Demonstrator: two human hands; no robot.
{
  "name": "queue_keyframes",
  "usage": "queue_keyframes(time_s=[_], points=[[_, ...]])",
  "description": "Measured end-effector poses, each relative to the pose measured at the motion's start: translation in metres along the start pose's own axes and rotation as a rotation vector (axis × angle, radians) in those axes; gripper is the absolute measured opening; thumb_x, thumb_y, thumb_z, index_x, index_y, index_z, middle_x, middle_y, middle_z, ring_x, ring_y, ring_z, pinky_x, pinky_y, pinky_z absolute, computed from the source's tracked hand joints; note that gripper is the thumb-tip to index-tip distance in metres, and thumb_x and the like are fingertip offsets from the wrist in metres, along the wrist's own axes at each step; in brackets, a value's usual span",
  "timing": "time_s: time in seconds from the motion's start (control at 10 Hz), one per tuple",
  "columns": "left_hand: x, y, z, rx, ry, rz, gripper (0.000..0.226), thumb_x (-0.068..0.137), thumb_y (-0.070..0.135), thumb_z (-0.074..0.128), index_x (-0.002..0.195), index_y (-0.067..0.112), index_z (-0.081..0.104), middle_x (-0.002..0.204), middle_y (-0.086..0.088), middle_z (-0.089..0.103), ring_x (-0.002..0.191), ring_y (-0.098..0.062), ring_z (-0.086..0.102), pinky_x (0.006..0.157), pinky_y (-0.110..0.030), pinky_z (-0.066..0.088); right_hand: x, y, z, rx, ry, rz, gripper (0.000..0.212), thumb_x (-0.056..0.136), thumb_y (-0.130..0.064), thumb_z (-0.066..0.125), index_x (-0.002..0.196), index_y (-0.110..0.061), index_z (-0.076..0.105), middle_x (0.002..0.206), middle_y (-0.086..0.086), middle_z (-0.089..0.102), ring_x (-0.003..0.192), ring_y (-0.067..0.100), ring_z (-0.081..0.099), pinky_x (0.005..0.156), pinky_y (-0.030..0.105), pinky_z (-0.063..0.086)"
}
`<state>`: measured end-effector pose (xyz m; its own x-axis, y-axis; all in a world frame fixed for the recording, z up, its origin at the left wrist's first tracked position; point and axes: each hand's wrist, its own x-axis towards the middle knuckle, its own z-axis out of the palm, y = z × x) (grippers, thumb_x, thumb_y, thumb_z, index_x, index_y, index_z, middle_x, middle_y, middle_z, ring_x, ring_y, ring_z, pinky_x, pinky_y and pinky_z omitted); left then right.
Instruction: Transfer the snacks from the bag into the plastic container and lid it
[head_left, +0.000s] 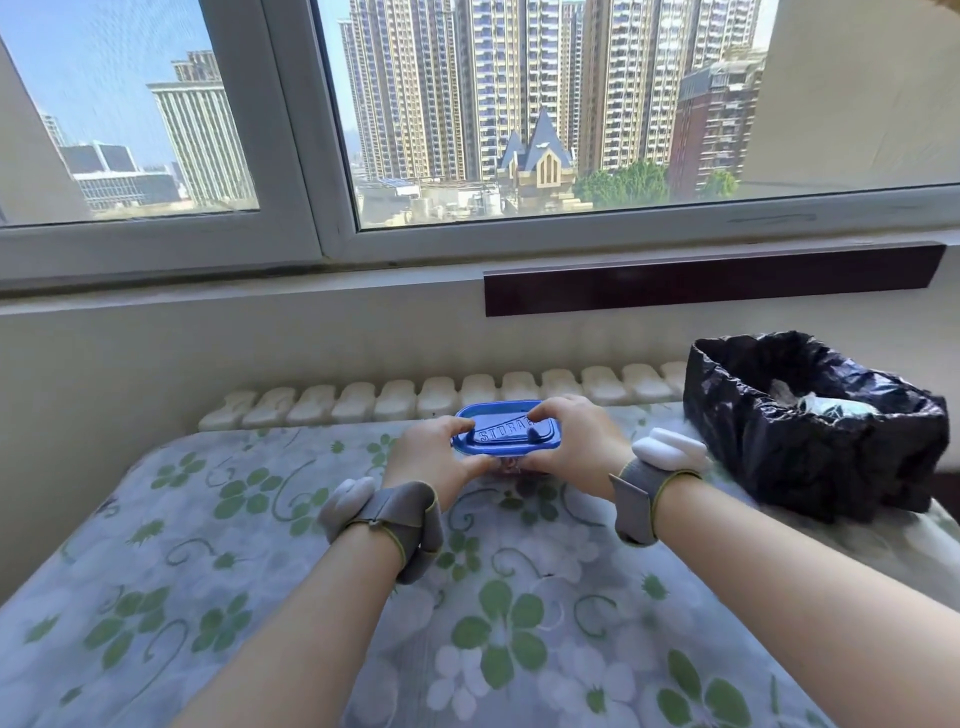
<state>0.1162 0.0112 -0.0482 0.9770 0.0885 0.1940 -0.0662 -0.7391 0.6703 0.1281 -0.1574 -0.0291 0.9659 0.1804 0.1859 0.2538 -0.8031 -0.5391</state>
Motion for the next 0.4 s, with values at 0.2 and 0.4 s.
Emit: queue_keyframes(time_s=[0.2, 0.4], points=[[-0.0011, -0.0014, 0.0003, 0.035, -0.012, 0.034, 0.059, 0.073, 0.039, 0.076, 0.125, 0.019, 0.059, 0.123, -0.001, 0.064, 0.112, -0.018, 0.058, 0.096, -0.03, 0.044, 0.0004, 0.0027, 0.003, 0.007, -0.001, -0.013, 0.056, 0.071, -0.035, 0.075, 0.12, -0.015, 0.056, 0.129, 0.006, 0.047, 0.114, 0.022, 0.05, 0.089, 0.023, 0.038], [-0.0084, 0.0048, -0.0041, 0.097, -0.002, 0.075, 0.059, 0.076, 0.04, 0.072, 0.129, 0.021, 0.054, 0.134, 0.0, 0.054, 0.124, -0.015, 0.048, 0.1, -0.023, 0.034, -0.0067, -0.0008, -0.0014, 0.007, -0.008, 0.006, 0.058, 0.073, -0.035, 0.073, 0.123, -0.014, 0.053, 0.133, 0.006, 0.041, 0.116, 0.022, 0.048, 0.096, 0.026, 0.039]])
